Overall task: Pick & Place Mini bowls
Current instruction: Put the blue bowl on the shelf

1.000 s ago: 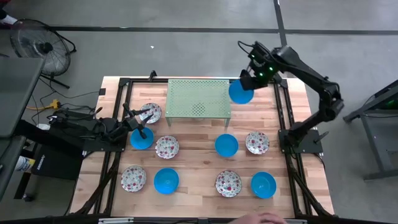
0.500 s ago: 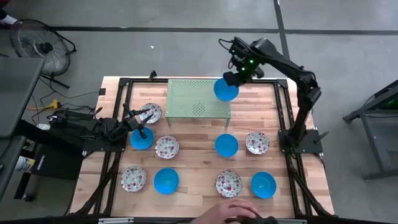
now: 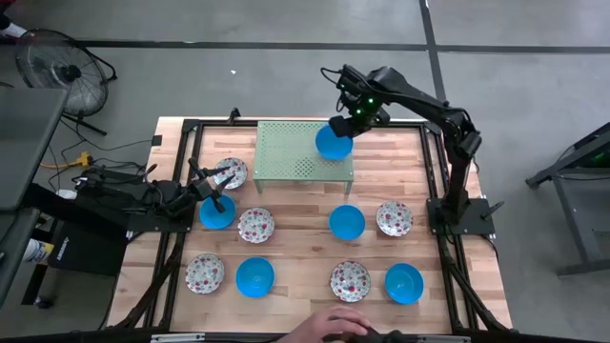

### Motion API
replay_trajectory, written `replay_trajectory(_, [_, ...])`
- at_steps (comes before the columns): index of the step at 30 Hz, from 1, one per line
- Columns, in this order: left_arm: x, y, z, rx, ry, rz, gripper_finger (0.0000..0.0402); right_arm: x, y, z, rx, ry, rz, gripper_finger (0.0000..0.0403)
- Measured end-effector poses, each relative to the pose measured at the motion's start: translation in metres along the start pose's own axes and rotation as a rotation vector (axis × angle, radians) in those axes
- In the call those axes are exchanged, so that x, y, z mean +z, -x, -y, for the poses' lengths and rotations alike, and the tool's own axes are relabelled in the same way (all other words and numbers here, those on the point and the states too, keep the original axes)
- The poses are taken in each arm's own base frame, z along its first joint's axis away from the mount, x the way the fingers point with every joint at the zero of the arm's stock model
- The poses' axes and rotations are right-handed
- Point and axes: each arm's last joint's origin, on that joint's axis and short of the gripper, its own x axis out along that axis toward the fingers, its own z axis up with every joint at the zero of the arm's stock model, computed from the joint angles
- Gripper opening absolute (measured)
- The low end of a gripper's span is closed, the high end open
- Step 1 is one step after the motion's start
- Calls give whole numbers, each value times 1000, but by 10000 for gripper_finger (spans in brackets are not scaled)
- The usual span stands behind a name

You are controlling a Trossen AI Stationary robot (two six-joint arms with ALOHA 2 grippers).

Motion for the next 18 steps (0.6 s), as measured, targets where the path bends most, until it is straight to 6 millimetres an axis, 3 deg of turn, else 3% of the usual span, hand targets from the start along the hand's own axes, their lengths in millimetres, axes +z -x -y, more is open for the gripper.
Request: replay_trajectory(18, [0, 0, 0, 0, 0, 0, 127, -3, -5, -7, -44, -59, 20, 0])
